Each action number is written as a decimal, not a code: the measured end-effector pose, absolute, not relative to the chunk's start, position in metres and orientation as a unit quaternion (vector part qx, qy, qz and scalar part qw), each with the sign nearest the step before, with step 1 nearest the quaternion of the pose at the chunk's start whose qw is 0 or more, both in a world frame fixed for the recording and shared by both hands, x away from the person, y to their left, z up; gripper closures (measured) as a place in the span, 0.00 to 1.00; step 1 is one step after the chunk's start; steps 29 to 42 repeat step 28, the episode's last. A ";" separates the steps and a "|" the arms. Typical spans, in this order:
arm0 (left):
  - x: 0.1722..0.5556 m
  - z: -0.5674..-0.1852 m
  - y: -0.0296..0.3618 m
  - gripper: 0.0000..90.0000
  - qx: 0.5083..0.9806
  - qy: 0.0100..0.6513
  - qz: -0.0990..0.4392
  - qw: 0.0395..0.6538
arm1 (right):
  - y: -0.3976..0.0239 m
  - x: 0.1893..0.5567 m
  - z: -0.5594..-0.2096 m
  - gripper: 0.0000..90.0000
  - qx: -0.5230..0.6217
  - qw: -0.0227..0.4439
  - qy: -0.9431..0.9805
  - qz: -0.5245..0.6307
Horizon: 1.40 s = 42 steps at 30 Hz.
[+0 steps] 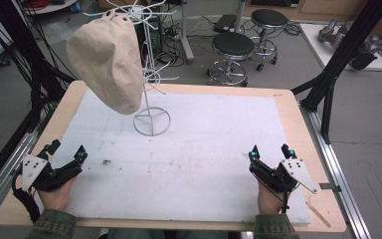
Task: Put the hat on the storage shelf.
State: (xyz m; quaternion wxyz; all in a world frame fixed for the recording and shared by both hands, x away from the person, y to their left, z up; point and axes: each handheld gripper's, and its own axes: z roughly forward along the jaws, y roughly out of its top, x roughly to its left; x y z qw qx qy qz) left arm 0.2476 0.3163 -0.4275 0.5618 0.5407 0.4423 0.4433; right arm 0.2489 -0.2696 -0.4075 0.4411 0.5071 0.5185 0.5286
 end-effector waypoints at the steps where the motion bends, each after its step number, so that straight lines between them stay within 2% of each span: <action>1: 0.247 -0.428 0.317 0.19 0.540 0.442 0.443 0.562 | -0.269 0.249 -0.407 0.07 0.508 0.441 0.518 0.529; 28: 0.248 -0.430 0.315 0.20 0.555 0.437 0.410 0.577 | -0.269 0.248 -0.408 0.07 0.510 0.435 0.525 0.524; 42: 0.248 -0.430 0.315 0.20 0.555 0.437 0.410 0.577 | -0.269 0.248 -0.408 0.07 0.510 0.435 0.525 0.524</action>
